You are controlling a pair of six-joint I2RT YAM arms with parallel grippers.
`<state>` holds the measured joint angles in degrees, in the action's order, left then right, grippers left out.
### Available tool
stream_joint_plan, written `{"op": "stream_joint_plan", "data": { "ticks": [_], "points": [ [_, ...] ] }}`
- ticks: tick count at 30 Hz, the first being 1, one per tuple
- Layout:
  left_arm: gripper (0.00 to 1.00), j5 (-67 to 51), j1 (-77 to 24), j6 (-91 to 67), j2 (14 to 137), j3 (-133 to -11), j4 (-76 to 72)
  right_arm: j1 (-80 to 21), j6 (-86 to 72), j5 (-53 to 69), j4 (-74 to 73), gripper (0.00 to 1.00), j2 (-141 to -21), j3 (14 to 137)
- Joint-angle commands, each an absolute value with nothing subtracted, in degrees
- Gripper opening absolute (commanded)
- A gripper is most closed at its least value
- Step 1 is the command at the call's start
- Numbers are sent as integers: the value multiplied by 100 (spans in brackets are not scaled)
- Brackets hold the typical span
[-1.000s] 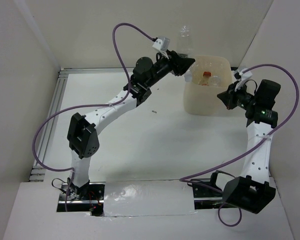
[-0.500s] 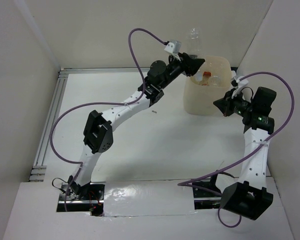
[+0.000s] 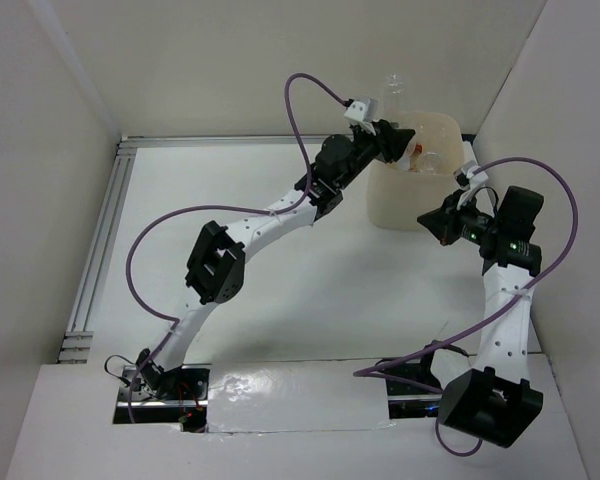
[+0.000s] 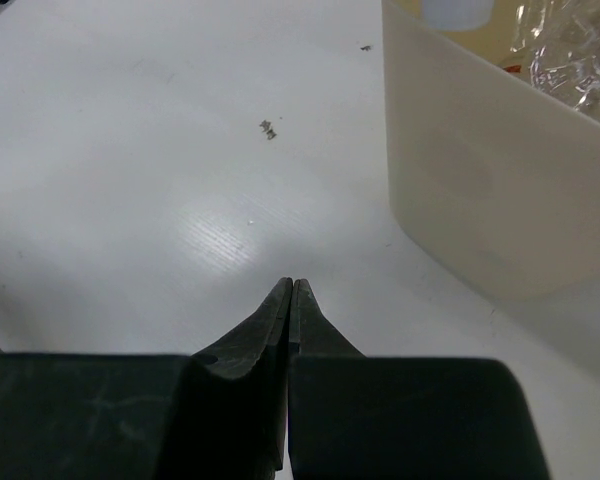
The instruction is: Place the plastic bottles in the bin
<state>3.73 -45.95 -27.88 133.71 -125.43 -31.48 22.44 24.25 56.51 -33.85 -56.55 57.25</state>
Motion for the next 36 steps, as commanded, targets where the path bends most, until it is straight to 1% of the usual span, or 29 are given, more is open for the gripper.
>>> {"op": "stream_joint_plan", "data": {
  "ticks": [1,2,3,4,5,8,13,16,17,25,29,32,33,34,35,36],
  "points": [
    [61,536,-4623,-2505,13482,-12700,-3542,2276,2391,5915,-3349,0,-5493,5634],
    [61,536,-4623,-2505,13482,-12700,-3542,2276,2391,5915,-3349,0,-5493,5634],
    [63,536,-4623,-2505,13482,-12700,-3542,2276,2391,5967,-3349,0,-5493,5582],
    [69,641,-4623,-2505,13482,-12648,-3542,2276,2338,5968,-3349,0,-5493,5581],
    [71,642,-4675,-2453,13482,-12647,-3490,2276,2338,6020,-3349,0,-5493,5581],
    [71,642,-4676,-2391,13482,-12647,-3489,2276,2338,6021,-3287,0,-5493,5581],
    [78,642,-4676,-2391,13482,-12595,-3489,2276,2338,6021,-3287,0,-5493,5581],
    [90,642,-4737,-2338,13482,-12595,-3428,2276,2338,6073,-3287,0,-5493,5581],
    [96,642,-4737,-2286,13482,-12595,-3428,2276,2390,6073,-3287,0,-5493,5581],
    [98,642,-4842,-2049,13088,-12420,-3375,2276,2391,6179,-3287,0,-5493,5528],
    [100,834,-4896,-1706,12491,-12069,-3428,2276,2645,6292,-3444,0,-5493,5651],
    [100,1001,-4896,-1547,11621,-11296,-3718,2276,2961,6293,-3638,14,-5493,5774],
    [100,1054,-4896,-1460,11367,-11094,-3779,2276,3023,6293,-3639,24,-5493,5774],
    [100,1133,-4896,-1372,11095,-10587,-3779,2276,3076,6223,-3708,31,-5441,5774],
    [100,1134,-4896,-1310,10483,-10278,-3884,2276,3076,6223,-3709,39,-5440,5774],
    [100,1134,-4896,-1310,10163,-9970,-3954,2276,3146,6153,-3761,50,-5440,5774]
  ]
}}
